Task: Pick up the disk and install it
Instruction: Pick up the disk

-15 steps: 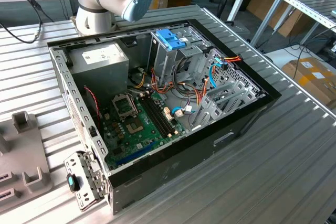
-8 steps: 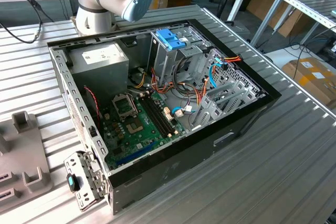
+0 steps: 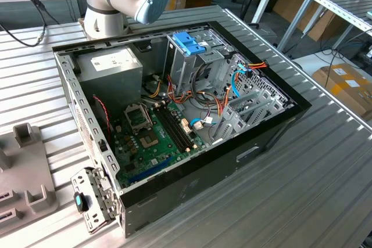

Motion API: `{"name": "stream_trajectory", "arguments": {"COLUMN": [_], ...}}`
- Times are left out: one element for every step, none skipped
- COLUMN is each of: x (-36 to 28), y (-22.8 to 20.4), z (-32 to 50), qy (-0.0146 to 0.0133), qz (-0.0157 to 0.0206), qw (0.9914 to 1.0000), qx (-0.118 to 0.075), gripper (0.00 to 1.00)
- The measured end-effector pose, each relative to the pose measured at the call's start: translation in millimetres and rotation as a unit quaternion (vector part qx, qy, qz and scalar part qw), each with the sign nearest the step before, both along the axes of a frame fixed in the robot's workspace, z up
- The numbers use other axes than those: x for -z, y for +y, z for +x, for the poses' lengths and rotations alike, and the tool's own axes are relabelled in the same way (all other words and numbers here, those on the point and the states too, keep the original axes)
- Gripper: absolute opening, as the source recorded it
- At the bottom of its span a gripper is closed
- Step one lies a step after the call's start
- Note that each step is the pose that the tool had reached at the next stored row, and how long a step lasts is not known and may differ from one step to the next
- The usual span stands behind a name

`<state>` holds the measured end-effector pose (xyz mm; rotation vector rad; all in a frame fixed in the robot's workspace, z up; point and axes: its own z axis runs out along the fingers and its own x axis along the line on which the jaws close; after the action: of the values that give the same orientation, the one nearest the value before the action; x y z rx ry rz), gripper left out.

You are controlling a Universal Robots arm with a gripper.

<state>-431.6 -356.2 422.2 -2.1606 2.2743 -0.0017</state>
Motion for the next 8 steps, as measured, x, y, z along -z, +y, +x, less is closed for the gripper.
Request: {"name": "stream_trajectory", "arguments": {"x": [-1.4,-3.0,-5.7,-7.6,-9.1,-12.3,-13.6,-14.8], "y": [0.0,0.0,0.0,0.0,0.0,0.0,0.0,0.0], "z": [0.0,0.0,0.0,0.1,0.1,0.1,0.1,0.1], "qy": [0.0,0.0,0.0,-0.0001,0.0,-0.0001,0.0,-0.0001], "qz": [0.0,0.0,0.0,0.0,0.0,0.0,0.0,0.0], "qw": [1.0,1.0,1.0,1.0,1.0,1.0,1.0,1.0], "qx": [0.0,0.0,0.0,0.0,0.0,0.0,0.0,0.0], "gripper": [0.35,0.35,0.35,0.35,0.35,0.35,0.35,0.35]}}
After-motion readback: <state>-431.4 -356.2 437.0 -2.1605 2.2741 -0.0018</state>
